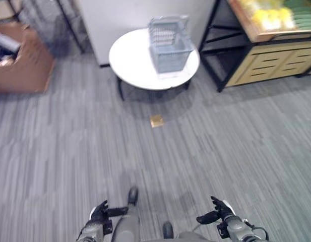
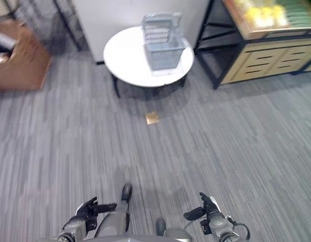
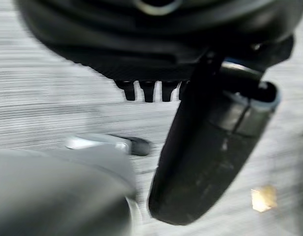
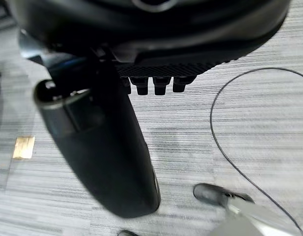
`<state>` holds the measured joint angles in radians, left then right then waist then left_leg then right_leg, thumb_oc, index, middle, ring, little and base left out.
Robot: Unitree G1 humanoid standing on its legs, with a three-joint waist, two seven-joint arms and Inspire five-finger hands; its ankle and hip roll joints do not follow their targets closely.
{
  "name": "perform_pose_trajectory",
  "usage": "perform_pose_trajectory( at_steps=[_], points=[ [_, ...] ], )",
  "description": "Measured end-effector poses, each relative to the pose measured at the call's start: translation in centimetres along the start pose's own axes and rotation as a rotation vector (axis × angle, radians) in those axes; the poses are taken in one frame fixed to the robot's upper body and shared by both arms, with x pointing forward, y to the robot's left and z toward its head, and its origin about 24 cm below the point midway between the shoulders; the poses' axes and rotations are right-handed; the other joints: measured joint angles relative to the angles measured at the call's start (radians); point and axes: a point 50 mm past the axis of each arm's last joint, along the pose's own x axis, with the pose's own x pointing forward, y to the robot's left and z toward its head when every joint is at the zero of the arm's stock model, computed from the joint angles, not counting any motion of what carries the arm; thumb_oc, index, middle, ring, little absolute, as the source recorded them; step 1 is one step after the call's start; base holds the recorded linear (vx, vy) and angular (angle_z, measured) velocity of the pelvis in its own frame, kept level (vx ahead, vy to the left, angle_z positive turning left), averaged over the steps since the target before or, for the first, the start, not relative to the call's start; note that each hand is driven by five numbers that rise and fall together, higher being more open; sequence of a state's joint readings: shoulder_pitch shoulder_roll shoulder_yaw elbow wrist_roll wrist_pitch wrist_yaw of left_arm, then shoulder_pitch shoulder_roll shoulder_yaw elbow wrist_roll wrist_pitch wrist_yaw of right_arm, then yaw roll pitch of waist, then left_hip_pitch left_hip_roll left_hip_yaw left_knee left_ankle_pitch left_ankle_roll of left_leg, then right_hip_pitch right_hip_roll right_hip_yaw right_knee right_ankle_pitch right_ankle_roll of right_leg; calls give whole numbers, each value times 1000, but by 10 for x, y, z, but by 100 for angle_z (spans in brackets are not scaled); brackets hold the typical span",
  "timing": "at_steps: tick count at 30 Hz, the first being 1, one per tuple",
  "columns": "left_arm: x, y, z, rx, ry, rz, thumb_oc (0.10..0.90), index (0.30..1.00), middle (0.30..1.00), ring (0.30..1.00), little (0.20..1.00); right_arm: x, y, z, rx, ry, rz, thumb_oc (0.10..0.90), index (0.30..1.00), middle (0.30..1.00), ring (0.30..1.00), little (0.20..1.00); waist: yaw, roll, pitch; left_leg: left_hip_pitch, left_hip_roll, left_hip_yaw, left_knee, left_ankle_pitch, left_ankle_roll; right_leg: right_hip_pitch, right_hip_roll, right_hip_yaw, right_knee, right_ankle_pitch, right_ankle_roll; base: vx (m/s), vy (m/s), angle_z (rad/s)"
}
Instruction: Get the vegetables into the basket
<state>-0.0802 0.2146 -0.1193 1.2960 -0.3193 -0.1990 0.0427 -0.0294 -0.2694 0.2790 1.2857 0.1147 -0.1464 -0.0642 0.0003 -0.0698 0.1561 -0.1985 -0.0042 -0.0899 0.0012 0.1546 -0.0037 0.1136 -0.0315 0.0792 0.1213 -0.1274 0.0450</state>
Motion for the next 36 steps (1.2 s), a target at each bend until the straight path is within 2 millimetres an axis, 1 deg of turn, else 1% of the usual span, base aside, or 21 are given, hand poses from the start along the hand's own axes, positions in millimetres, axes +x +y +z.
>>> perform_pose_trajectory(
  at_steps=[3,5,6,8,10,13,14,15,16,17,18,20,23,24,26,28,31,33,34,35,36],
  points=[
    [-2,9,-8,48,24,7,900,1000,1000,1000,1000,-2,8,-11,13,42,21,900,1000,1000,1000,1000,8,-23,-32,15,-59,6,3,-39,52,-69,-53,25,161,-24,46,97,217,12],
    [-3,12,-10,60,38,12,900,1000,1000,1000,1000,-1,8,-8,16,34,18,900,1000,1000,1000,1000,15,-26,-34,20,-81,10,6,-45,60,-107,-77,24,240,-45,68,73,252,-13],
    [-3,18,-11,65,46,28,900,1000,1000,1000,1000,2,6,8,17,-9,14,900,1000,1000,1000,1000,20,-20,-32,25,-95,25,26,-72,99,-159,-95,26,322,1,85,157,335,-20],
    [-4,21,-13,67,56,39,900,1000,1000,1000,1000,4,6,22,23,-54,11,900,1000,1000,1000,1000,18,0,-19,55,-104,29,40,-94,126,-210,-101,14,464,50,92,199,238,-15],
    [-5,20,-16,65,63,38,900,1000,1000,1000,1000,5,7,30,26,-88,17,900,1000,1000,1000,1000,28,20,-8,101,-105,38,38,-118,140,-244,-118,-34,540,23,87,129,96,-25],
    [-7,23,-22,62,74,44,900,1000,1000,1000,1000,4,15,37,16,-126,41,900,1000,1000,1000,1000,31,27,-10,125,-112,55,27,-144,117,-320,-124,-78,498,5,91,188,65,-20],
    [-7,19,-22,58,77,39,900,1000,1000,1000,1000,4,16,41,19,-138,45,900,1000,1000,1000,1000,29,26,-8,130,-109,55,9,-151,124,-354,-118,-99,429,-4,83,206,-18,-16],
    [-7,22,-25,61,92,47,900,1000,1000,1000,1000,5,16,44,20,-152,46,900,1000,1000,1000,1000,20,29,-6,132,-105,55,0,-141,110,-377,-107,-119,347,-5,84,323,-62,-13],
    [-11,25,-38,57,148,62,900,1000,1000,1000,1000,5,17,51,36,-176,47,900,1000,1000,1000,1000,-9,20,-1,144,-110,55,-7,-134,101,-391,-97,-150,126,36,95,334,-80,6],
    [-12,25,-40,54,161,63,900,1000,1000,1000,1000,4,18,50,49,-176,48,900,1000,1000,1000,1000,-19,12,1,156,-117,54,-7,-131,106,-394,-101,-154,86,67,89,386,-111,15],
    [-11,24,-40,53,160,61,900,1000,1000,1000,1000,4,21,53,63,-189,50,900,1000,1000,1000,1000,-24,9,10,175,-123,41,-4,-162,92,-411,-102,-155,34,112,91,215,-73,15],
    [-11,21,-40,35,160,58,900,1000,1000,1000,1000,4,23,56,52,-200,59,900,1000,1000,1000,1000,-29,-4,12,196,-125,26,1,-174,102,-404,-104,-151,-146,213,93,159,-65,29],
    [-12,20,-42,36,156,54,900,1000,1000,1000,1000,4,24,58,63,-206,58,900,1000,1000,1000,1000,-36,-18,23,254,-126,-12,-1,-200,91,-409,-120,-160,-152,277,86,278,-187,43],
    [-13,20,-45,34,163,56,900,1000,1000,1000,1000,4,25,59,63,-205,60,900,1000,1000,1000,1000,-35,-21,21,277,-124,-30,-1,-228,64,-404,-121,-165,-117,284,81,295,-274,40],
    [-16,21,-51,32,174,62,900,1000,1000,1000,1000,4,27,55,51,-188,69,900,1000,1000,1000,1000,-28,-21,10,312,-94,-50,-3,-259,44,-360,-95,-196,-98,305,59,285,-292,28],
    [-16,22,-52,27,177,71,900,1000,1000,1000,1000,4,24,64,26,-213,71,900,1000,1000,1000,1000,-20,12,8,302,-11,-42,37,-274,2,-349,-24,-234,-76,278,27,238,-246,14],
    [-15,18,-49,13,167,74,900,1000,1000,1000,1000,6,10,64,5,-213,38,900,1000,1000,1000,1000,-22,19,4,260,0,-34,180,-251,-44,-312,-18,-261,-66,264,-13,165,-172,24],
    [-14,12,-48,7,162,62,900,1000,1000,1000,1000,6,-5,61,-10,-209,-1,900,1000,1000,1000,1000,-23,45,-15,252,23,-36,224,-237,-59,-299,11,-265,-53,237,-44,124,-103,2],
    [-14,11,-46,5,157,59,900,1000,1000,1000,1000,6,-10,61,-13,-207,-14,900,1000,1000,1000,1000,-23,49,-18,248,31,-37,236,-239,-63,-298,17,-269,-51,226,-47,134,-90,2],
    [-11,8,-40,3,140,51,900,1000,1000,1000,1000,6,-15,64,-17,-217,-29,900,1000,1000,1000,1000,-30,47,-17,221,35,-38,282,-239,-79,-295,21,-274,-51,220,-57,176,-123,17],
    [-9,4,-35,2,123,40,900,1000,1000,1000,1000,6,-20,58,-5,-195,-47,900,1000,1000,1000,1000,-31,46,-16,186,34,-38,354,-222,-94,-283,29,-275,-51,195,-70,139,-97,24]
  ],
)
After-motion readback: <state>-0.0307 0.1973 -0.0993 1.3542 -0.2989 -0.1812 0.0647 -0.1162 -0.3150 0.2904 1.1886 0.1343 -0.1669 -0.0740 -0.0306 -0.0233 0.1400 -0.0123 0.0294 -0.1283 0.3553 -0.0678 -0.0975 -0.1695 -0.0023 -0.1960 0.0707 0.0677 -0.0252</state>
